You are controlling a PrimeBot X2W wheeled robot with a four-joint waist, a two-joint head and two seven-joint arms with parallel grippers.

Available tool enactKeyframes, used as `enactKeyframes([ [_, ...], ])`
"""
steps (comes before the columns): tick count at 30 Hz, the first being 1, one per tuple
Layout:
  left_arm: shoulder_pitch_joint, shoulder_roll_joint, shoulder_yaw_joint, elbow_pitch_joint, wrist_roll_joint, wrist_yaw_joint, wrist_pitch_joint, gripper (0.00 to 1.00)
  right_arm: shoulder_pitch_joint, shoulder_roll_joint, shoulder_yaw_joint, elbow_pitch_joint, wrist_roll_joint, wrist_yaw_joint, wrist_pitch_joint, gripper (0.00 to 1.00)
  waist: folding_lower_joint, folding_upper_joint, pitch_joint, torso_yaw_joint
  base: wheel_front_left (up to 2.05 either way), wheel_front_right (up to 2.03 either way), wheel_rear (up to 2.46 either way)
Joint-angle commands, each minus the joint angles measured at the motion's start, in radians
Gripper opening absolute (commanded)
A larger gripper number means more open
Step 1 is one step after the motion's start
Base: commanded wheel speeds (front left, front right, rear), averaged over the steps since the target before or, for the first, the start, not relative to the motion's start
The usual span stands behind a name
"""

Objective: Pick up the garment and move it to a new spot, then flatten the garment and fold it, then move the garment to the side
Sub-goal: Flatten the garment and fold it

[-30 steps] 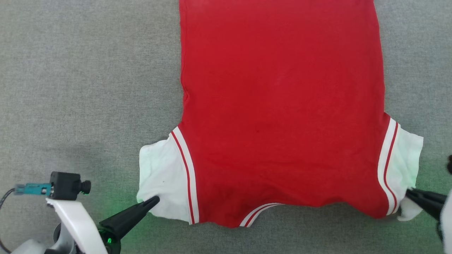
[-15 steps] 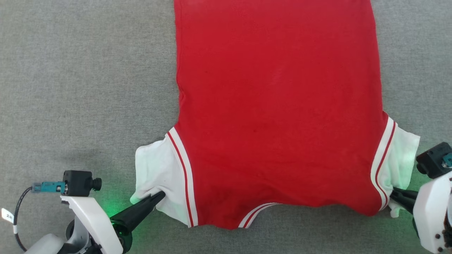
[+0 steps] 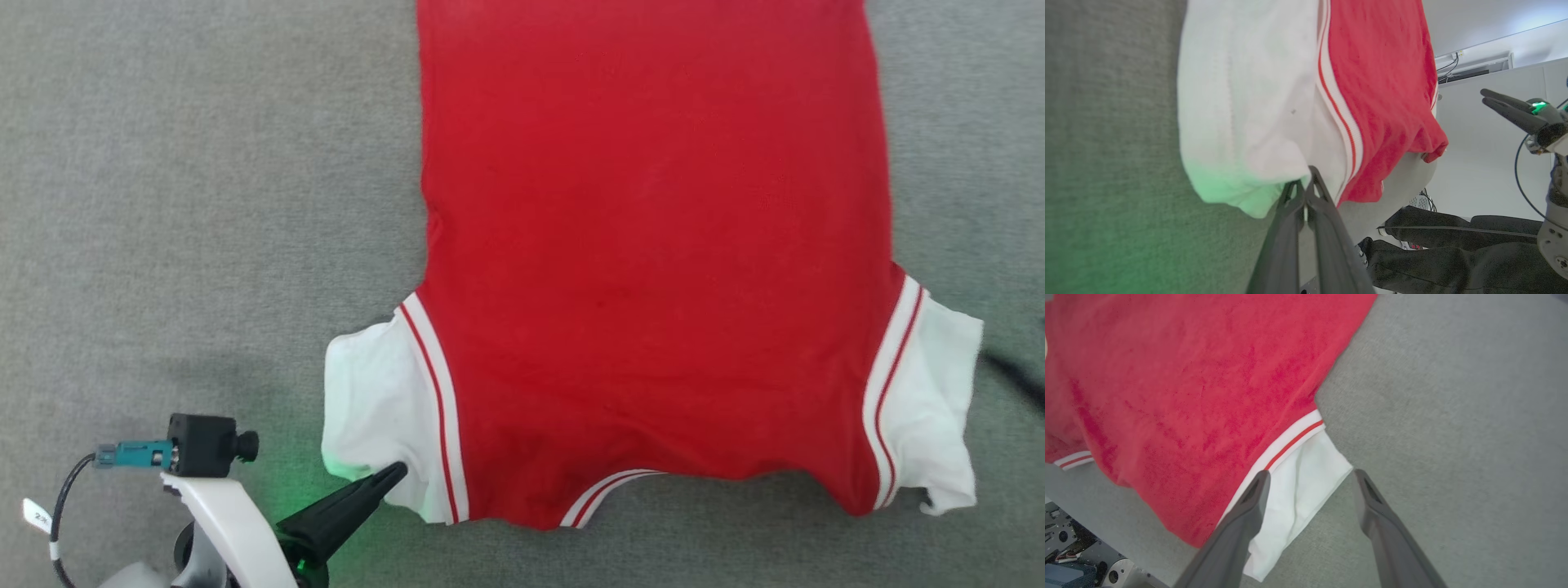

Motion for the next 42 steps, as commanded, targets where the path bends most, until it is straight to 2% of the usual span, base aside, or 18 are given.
enactKeyframes([
  [1, -0.011, -0.005, -0.003, -0.014, 0.017, 0.001, -0.012, 0.0, -0.005, -0.008, -0.058, -0.032, 0.023, 0.0, 0.02, 1.0, -0.0001, 0.0, 0.014, 0.019, 0.0, 0.0, 0.0],
  [2, -0.024, -0.014, -0.007, -0.031, 0.03, 0.001, -0.027, 0.0, -0.046, -0.026, -0.137, -0.056, 0.041, 0.0, 0.049, 1.0, -0.0001, 0.0, 0.029, 0.036, 0.0, 0.0, 0.0],
  [3, -0.03, -0.019, -0.008, -0.036, 0.036, 0.001, -0.032, 0.0, -0.077, -0.035, -0.164, -0.057, 0.045, 0.0, 0.061, 1.0, -0.0001, 0.0, 0.039, 0.045, 0.0, 0.0, 0.0],
  [6, -0.057, -0.034, -0.022, -0.05, 0.055, 0.001, -0.037, 0.0, -0.216, -0.05, -0.179, -0.008, 0.031, 0.0, 0.075, 1.0, -0.0001, 0.0, 0.076, 0.074, 0.0, 0.0, 0.0],
  [10, -0.112, -0.064, -0.043, -0.057, 0.075, 0.001, -0.036, 0.0, -0.467, -0.045, -0.09, 0.133, -0.034, 0.0, 0.097, 1.0, -0.0001, 0.0, 0.136, 0.124, 0.0, 0.0, 0.0],
  [14, -0.163, -0.089, -0.065, -0.055, 0.084, 0.001, -0.038, 0.0, -0.733, -0.024, 0.038, 0.321, -0.129, 0.0, 0.151, 1.0, -0.0001, 0.0, 0.196, 0.17, 0.0, 0.0, 0.0],
  [18, -0.207, -0.116, -0.098, -0.051, 0.071, 0.001, -0.035, 0.0, -0.961, 0.019, 0.117, 0.533, -0.237, 0.0, 0.204, 1.0, -0.0001, 0.0, 0.245, 0.22, 0.0, 0.0, 0.0],
  [19, -0.207, -0.116, -0.098, -0.051, 0.071, 0.001, -0.035, 0.0, -0.961, 0.019, 0.117, 0.533, -0.237, 0.0, 0.204, 1.0, -0.0001, 0.0, 0.245, 0.22, 0.0, 0.0, 0.0],
  [24, -0.251, -0.131, -0.136, -0.036, 0.061, 0.003, -0.044, 0.0, -1.164, 0.051, 0.182, 0.746, -0.334, 0.0, 0.26, 1.0, -0.0001, 0.0, 0.292, 0.263, 0.0, 0.0, 0.0],
  [28, -0.273, -0.132, -0.161, -0.027, 0.052, 0.006, -0.065, 0.0, -1.248, 0.072, 0.217, 0.86, -0.363, 0.0, 0.324, 1.0, -0.0001, 0.0, 0.314, 0.277, 0.0, 0.0, 0.0],
  [35, -0.313, -0.134, -0.199, -0.019, 0.035, 0.009, -0.096, 0.0, -1.259, 0.097, 0.265, 0.968, -0.352, 0.0, 0.379, 1.0, -0.0001, 0.0, 0.329, 0.275, 0.0, 0.0, 0.0],
  [36, -0.318, -0.133, -0.205, -0.019, 0.033, 0.009, -0.1, 0.0, -1.26, 0.1, 0.267, 0.973, -0.344, 0.0, 0.38, 0.48, -0.0001, 0.0, 0.33, 0.273, 0.0, 0.0, 0.0],
  [37, -0.325, -0.132, -0.21, -0.019, 0.031, 0.009, -0.103, 0.0, -1.259, 0.102, 0.276, 0.973, -0.335, 0.0, 0.383, 0.32, -0.0001, 0.0, 0.33, 0.271, 0.0, 0.0, 0.0],
  [38, -0.33, -0.132, -0.215, -0.017, 0.029, 0.009, -0.107, 0.0, -1.259, 0.1, 0.279, 0.972, -0.327, 0.0, 0.379, 0.0, -0.0001, 0.0, 0.33, 0.269, 0.0, 0.0, 0.0],
  [42, -0.343, -0.134, -0.225, -0.015, 0.008, 0.009, -0.13, 0.0, -1.264, 0.092, 0.276, 0.968, -0.302, 0.0, 0.333, 0.0, -0.0001, 0.0, 0.315, 0.256, 0.0, 0.0, 0.0],
])
